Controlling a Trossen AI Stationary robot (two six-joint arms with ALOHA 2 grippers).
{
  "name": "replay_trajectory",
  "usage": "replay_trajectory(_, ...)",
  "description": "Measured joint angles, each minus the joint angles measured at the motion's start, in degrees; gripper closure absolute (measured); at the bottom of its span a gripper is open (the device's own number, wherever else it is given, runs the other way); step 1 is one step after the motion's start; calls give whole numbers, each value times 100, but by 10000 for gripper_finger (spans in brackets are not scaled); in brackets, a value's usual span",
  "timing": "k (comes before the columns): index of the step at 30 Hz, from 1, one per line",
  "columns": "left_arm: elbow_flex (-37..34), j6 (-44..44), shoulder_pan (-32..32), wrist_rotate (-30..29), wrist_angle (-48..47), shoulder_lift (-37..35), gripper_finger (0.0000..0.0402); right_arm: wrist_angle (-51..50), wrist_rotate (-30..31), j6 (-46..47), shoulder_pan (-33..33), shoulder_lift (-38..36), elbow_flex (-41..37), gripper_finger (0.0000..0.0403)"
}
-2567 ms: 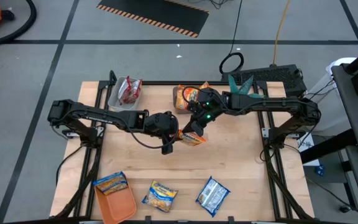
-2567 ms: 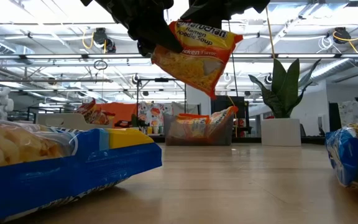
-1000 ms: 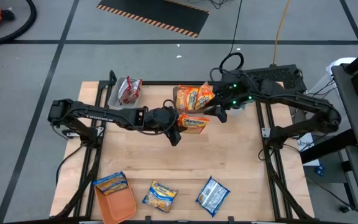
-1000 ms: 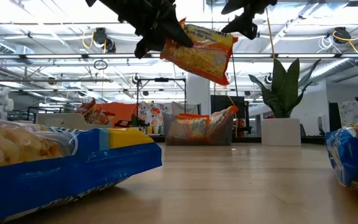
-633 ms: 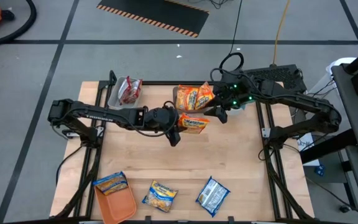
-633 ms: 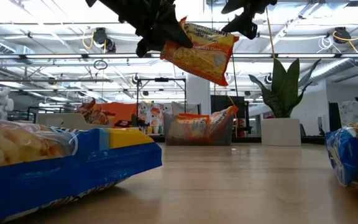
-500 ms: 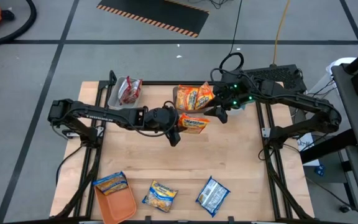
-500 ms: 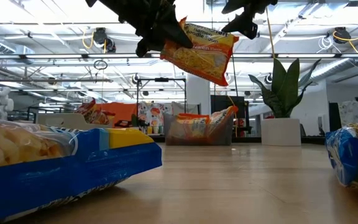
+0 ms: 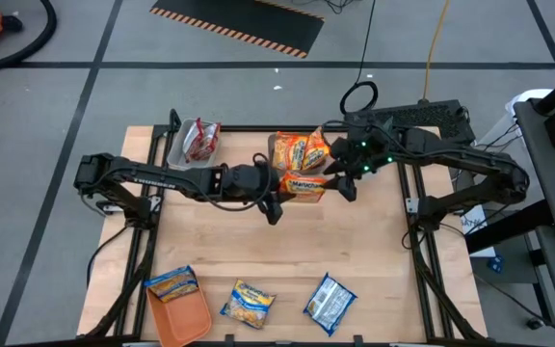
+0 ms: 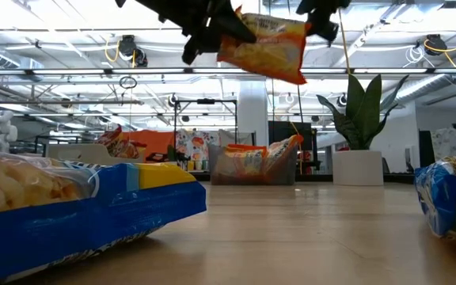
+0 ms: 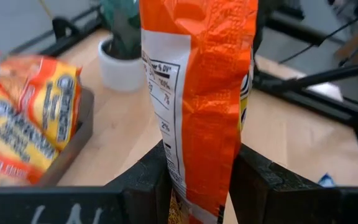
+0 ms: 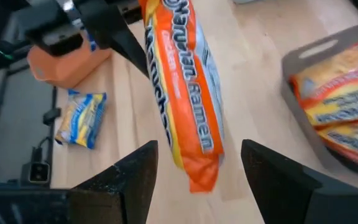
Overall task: Sort Maruchan noodles
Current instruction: Put the orange noodle pack into the black bin
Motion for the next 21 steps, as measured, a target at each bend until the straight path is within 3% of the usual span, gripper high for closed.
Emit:
replay_trajectory(7,0,291,40,13,320,0,277,-431,849,39,155,-13,941,176)
replay_trajectory(12,0,358,55,15,512,0,277,-429,1176,319,222,3,1086,176)
replay_trajectory(21,0,986,52,453,782,0,277,65,989,209,529,84,1086,175)
